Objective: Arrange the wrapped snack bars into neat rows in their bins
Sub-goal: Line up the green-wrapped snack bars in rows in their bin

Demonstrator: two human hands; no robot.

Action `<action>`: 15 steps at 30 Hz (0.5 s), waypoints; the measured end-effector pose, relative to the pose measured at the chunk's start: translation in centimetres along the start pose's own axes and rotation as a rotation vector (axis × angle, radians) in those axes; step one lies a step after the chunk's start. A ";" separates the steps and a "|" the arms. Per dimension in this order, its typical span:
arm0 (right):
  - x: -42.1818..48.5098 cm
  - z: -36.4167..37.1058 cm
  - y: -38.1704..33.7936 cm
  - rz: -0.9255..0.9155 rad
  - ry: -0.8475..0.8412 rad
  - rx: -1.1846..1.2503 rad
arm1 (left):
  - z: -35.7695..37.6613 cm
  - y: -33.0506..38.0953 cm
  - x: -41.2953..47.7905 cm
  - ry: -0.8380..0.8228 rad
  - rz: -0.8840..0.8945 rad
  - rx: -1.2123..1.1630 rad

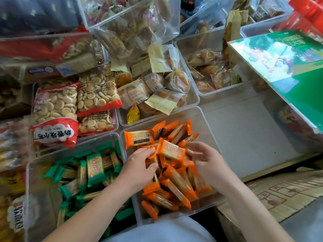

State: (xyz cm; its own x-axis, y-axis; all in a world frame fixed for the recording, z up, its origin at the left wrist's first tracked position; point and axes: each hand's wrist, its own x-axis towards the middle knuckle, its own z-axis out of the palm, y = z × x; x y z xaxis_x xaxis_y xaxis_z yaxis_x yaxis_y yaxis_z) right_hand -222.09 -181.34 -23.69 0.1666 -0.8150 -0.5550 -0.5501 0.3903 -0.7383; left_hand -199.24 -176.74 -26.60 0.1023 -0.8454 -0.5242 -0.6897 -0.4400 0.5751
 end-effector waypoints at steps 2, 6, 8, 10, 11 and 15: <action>0.2 -1.4 0.9 0.063 0.005 -0.116 | -0.2 0.4 0.0 0.015 -0.003 0.062; -1.5 -4.7 2.4 -0.021 0.063 0.023 | -0.3 2.3 0.0 0.094 0.091 0.191; -2.6 -5.8 3.1 -0.058 0.168 0.059 | 0.4 3.6 0.2 0.054 0.206 0.203; -3.1 -6.1 4.0 -0.046 0.249 -0.026 | 2.0 5.2 0.4 -0.077 0.332 0.197; -3.3 -6.0 4.4 -0.031 0.275 -0.094 | 3.0 6.0 0.7 -0.149 0.391 0.215; -3.9 -6.1 5.3 0.029 0.360 -0.295 | 7.5 10.1 3.2 -0.293 0.508 0.453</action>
State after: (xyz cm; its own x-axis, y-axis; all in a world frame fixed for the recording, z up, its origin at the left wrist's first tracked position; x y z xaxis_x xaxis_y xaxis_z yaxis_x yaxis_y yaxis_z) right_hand -230.64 -178.72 -23.17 -0.1188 -0.9226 -0.3669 -0.7685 0.3195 -0.5544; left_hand -211.26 -181.62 -27.25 -0.4602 -0.7682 -0.4450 -0.8358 0.2059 0.5090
